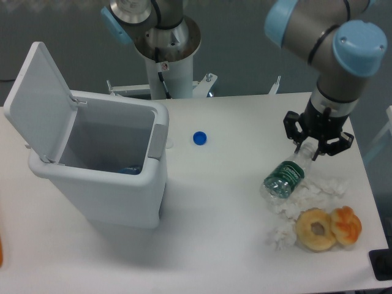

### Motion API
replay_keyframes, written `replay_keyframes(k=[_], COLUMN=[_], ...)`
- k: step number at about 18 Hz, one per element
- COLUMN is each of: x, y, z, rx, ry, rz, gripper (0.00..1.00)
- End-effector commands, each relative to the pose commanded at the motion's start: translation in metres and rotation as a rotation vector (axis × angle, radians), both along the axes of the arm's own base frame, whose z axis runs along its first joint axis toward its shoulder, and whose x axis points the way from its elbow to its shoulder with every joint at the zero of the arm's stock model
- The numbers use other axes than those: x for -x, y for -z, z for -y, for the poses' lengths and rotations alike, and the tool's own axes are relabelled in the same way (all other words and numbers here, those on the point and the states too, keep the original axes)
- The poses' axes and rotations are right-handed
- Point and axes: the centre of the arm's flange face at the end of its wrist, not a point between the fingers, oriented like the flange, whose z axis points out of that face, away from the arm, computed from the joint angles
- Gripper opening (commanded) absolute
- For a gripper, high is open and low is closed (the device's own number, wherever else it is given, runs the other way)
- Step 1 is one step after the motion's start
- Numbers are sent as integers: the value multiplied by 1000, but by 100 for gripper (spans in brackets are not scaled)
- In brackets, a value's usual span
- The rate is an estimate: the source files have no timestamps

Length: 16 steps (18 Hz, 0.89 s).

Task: Place the plastic bottle in the trash can
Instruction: 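Carry the held bottle over the open white trash can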

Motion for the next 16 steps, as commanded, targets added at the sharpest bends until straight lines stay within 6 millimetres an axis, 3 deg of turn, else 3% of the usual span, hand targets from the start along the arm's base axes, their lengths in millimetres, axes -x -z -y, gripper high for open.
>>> replay_keyframes(k=[4, 10, 13, 16], x=[-60, -145, -184, -213], y=[-32, -95, -112, -108], z=[-10, -21, -31, -45], rx=[-70, -156, -178, -177], ry=[25, 54, 74, 96], rz=[1, 10, 9, 26], gripper=[0, 0, 0, 0])
